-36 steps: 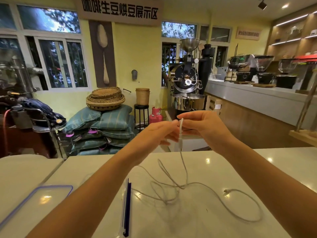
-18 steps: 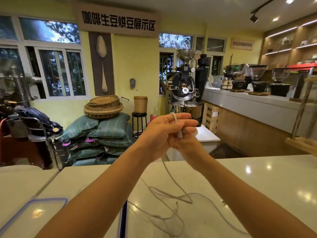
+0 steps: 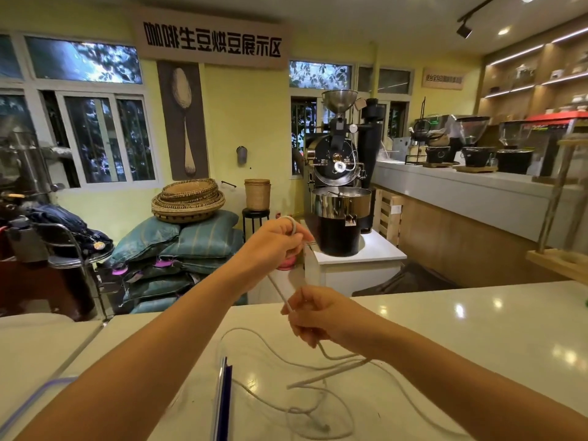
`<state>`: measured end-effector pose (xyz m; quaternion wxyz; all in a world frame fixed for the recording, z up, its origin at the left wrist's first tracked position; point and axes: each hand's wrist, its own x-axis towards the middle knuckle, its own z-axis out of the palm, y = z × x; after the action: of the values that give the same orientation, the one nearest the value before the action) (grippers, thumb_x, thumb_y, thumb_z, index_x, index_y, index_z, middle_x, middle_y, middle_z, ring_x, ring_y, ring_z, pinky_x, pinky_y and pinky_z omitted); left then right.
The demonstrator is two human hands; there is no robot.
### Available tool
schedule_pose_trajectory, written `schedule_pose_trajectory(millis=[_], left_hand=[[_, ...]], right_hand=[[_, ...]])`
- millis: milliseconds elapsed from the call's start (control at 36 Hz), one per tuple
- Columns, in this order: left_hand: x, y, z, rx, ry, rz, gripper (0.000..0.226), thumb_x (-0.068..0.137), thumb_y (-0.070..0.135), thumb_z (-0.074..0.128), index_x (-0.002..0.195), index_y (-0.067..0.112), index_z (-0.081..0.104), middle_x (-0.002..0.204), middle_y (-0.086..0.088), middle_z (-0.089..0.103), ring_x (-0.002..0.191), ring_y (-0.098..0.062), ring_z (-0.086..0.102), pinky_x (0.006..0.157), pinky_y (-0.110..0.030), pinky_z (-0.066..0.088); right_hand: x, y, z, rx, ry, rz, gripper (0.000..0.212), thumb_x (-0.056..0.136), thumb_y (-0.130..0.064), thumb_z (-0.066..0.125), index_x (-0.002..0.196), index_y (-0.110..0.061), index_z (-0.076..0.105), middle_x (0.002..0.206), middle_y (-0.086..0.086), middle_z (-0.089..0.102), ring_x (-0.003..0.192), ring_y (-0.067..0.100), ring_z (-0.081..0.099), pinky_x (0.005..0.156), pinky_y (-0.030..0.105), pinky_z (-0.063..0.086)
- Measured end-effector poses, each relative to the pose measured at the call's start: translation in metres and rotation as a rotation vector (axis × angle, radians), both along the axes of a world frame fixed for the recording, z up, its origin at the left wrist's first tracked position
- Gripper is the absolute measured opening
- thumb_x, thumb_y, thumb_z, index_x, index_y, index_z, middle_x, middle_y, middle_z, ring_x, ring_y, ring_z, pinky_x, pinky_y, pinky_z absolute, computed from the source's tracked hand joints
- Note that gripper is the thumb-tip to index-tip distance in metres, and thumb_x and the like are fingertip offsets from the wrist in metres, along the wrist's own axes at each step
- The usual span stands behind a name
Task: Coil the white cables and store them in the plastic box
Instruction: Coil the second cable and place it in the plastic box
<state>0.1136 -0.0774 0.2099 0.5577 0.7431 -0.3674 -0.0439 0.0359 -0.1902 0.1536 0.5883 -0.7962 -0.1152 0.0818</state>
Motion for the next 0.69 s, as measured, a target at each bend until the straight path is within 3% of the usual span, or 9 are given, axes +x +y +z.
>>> schedule_pose_trajectory(millis=[83,167,222,278,361,417,556,639,694], left_hand=[[0.000,0.006,0.000,0.072,-0.087,0.036,0.034,0.095,0.020,0.033,0.073,0.015,0.057,0.059,0.004,0.043,0.048,-0.002,0.038,0.050,-0.010,0.036],[-0.002,0.009,-0.006,0.164,-0.170,0.044,0.033,0.095,0.018,0.033,0.069,0.016,0.053,0.062,0.004,0.042,0.055,-0.007,0.039,0.053,-0.012,0.036],[-0.004,0.010,-0.015,0.251,-0.214,0.044,0.032,0.095,0.018,0.034,0.067,0.021,0.050,0.063,0.005,0.043,0.057,-0.007,0.039,0.054,-0.016,0.034],[-0.007,0.009,-0.025,0.339,-0.238,0.034,0.031,0.094,0.019,0.035,0.067,0.024,0.048,0.067,0.006,0.043,0.059,-0.007,0.040,0.056,-0.016,0.034],[-0.015,0.005,-0.038,0.527,-0.323,0.020,0.030,0.094,0.018,0.035,0.065,0.027,0.040,0.071,0.009,0.042,0.061,-0.003,0.038,0.056,-0.007,0.038],[-0.021,0.003,-0.045,0.596,-0.366,-0.002,0.031,0.095,0.020,0.034,0.066,0.028,0.037,0.074,0.009,0.042,0.063,-0.002,0.039,0.055,-0.011,0.036],[-0.032,0.005,-0.047,0.535,-0.247,-0.158,0.034,0.096,0.024,0.031,0.065,0.030,0.044,0.069,0.009,0.043,0.063,-0.004,0.041,0.062,-0.019,0.035],[-0.037,0.005,-0.044,0.501,-0.106,-0.236,0.032,0.095,0.020,0.033,0.067,0.025,0.048,0.066,0.009,0.044,0.055,0.000,0.042,0.056,-0.011,0.033],[-0.038,0.005,-0.041,0.496,0.001,-0.294,0.030,0.095,0.018,0.034,0.070,0.021,0.050,0.063,0.006,0.042,0.051,0.000,0.040,0.052,-0.010,0.032]], right_hand=[[-0.004,-0.007,0.010,-0.293,-0.046,0.018,0.014,0.088,-0.013,0.052,0.082,-0.025,0.053,0.063,-0.007,0.057,0.050,0.001,0.050,0.052,0.013,0.044],[-0.010,-0.013,0.028,-0.534,-0.067,0.062,0.010,0.088,-0.020,0.052,0.083,-0.028,0.053,0.062,-0.009,0.054,0.047,-0.002,0.047,0.049,0.010,0.041],[-0.013,-0.018,0.042,-0.679,-0.065,0.101,0.006,0.088,-0.021,0.053,0.093,-0.022,0.055,0.065,-0.009,0.053,0.051,-0.001,0.047,0.051,0.010,0.041],[-0.014,-0.021,0.054,-0.816,-0.067,0.136,0.016,0.088,-0.021,0.052,0.103,-0.015,0.055,0.067,-0.009,0.051,0.055,0.001,0.046,0.053,0.012,0.040],[-0.013,-0.023,0.068,-0.993,-0.076,0.168,0.017,0.089,-0.018,0.052,0.104,-0.011,0.056,0.065,-0.009,0.049,0.055,0.003,0.046,0.051,0.011,0.040],[-0.012,-0.025,0.073,-1.103,-0.083,0.186,0.015,0.089,-0.018,0.050,0.101,-0.011,0.057,0.065,-0.009,0.049,0.055,0.003,0.045,0.052,0.013,0.039],[-0.008,-0.039,0.081,-1.290,-0.184,0.162,0.013,0.089,-0.020,0.051,0.097,-0.013,0.059,0.068,-0.012,0.046,0.061,0.001,0.045,0.057,0.011,0.037],[-0.006,-0.042,0.085,-1.366,-0.230,0.154,0.013,0.088,-0.020,0.052,0.096,-0.014,0.061,0.073,-0.007,0.052,0.065,0.003,0.051,0.065,0.013,0.040],[-0.007,-0.041,0.087,-1.440,-0.288,0.138,0.015,0.089,-0.018,0.051,0.099,-0.013,0.061,0.084,0.001,0.058,0.079,0.014,0.059,0.072,0.020,0.043]])
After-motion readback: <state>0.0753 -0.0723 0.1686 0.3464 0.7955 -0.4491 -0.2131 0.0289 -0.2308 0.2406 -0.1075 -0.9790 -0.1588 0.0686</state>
